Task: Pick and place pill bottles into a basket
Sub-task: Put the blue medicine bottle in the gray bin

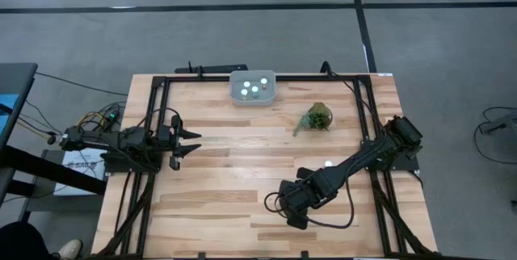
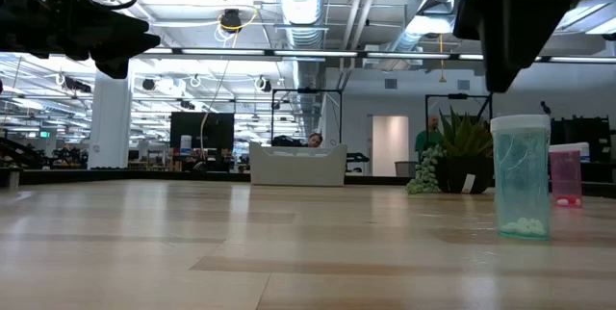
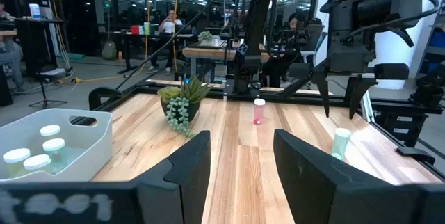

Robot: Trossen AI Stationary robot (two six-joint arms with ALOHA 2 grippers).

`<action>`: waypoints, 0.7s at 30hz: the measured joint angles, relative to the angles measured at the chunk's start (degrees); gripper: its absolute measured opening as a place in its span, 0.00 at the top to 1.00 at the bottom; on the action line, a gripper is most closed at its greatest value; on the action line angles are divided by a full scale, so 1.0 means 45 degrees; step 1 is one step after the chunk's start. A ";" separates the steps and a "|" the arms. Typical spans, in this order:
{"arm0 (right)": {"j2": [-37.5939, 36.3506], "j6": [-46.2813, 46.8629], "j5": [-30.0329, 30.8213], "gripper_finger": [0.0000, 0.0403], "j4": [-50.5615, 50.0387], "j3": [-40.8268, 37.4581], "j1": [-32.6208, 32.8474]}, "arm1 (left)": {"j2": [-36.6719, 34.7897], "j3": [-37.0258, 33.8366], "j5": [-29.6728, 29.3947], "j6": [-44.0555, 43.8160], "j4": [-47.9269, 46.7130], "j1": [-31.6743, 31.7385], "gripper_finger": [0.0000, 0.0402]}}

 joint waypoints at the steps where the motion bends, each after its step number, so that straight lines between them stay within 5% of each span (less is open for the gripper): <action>1: 0.0084 -0.0010 0.0022 0.56 0.0152 0.0000 0.0004 | 0.0000 0.0000 0.0000 0.0046 0.0000 -0.0005 0.64; 21: 0.1520 -0.0712 -0.1074 0.56 0.1331 -0.0002 -0.0001 | 0.0038 0.0003 0.0000 -0.0048 0.0004 -0.0004 0.64</action>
